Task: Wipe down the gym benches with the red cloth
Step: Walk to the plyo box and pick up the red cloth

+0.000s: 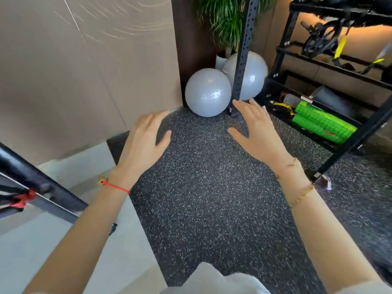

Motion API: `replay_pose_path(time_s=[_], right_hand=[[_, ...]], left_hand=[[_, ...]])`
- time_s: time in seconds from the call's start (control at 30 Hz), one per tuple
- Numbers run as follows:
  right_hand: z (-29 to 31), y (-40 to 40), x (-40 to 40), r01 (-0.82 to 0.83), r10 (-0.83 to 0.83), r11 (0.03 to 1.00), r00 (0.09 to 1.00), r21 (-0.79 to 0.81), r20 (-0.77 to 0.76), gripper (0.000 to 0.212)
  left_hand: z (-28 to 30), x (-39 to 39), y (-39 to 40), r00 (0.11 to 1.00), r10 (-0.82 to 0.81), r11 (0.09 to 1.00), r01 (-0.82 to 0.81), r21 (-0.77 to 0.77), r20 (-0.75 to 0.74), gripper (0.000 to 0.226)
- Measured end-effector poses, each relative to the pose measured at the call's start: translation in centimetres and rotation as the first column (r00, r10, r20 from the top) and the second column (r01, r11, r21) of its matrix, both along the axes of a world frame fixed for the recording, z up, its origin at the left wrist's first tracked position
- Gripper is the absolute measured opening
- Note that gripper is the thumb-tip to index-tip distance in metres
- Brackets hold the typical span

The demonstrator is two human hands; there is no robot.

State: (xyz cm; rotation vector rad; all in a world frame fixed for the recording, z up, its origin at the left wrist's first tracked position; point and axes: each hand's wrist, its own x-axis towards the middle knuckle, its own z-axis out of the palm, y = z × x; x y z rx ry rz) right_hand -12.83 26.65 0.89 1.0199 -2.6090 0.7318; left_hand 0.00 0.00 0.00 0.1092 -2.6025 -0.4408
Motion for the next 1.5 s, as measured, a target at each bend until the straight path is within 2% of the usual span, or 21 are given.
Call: replay_pose_path(time_s=[0.33,0.73,1.17,1.5], right_hand=[[-4.5,3.9,5.0,0.083,-0.087,0.995,0.992,0.049,0.09,0.064],[-7.6,9.9,10.0,0.292,-0.292,0.956,0.946,0.015,0.14,0.062],[-10.0,20.4,12.8,0.619,-0.607,0.785,0.759,0.027,0.236,0.061],[-9.9,35.0,7.6,0.777,-0.759,0.628,0.599,0.043,0.255,0.061]], left_hand=[[-5.9,2.9,3.0,0.999,-0.041,0.999,0.042,-0.027,0.03,0.046],[-7.0,2.5,8.8,0.973,-0.207,0.978,0.203,0.044,0.103,0.047],[-8.1,-4.3,19.1,0.837,-0.508,0.862,0.495,0.111,0.203,0.048],[-8.3,-15.5,35.2,0.714,-0.667,0.745,0.649,0.156,0.213,0.046]])
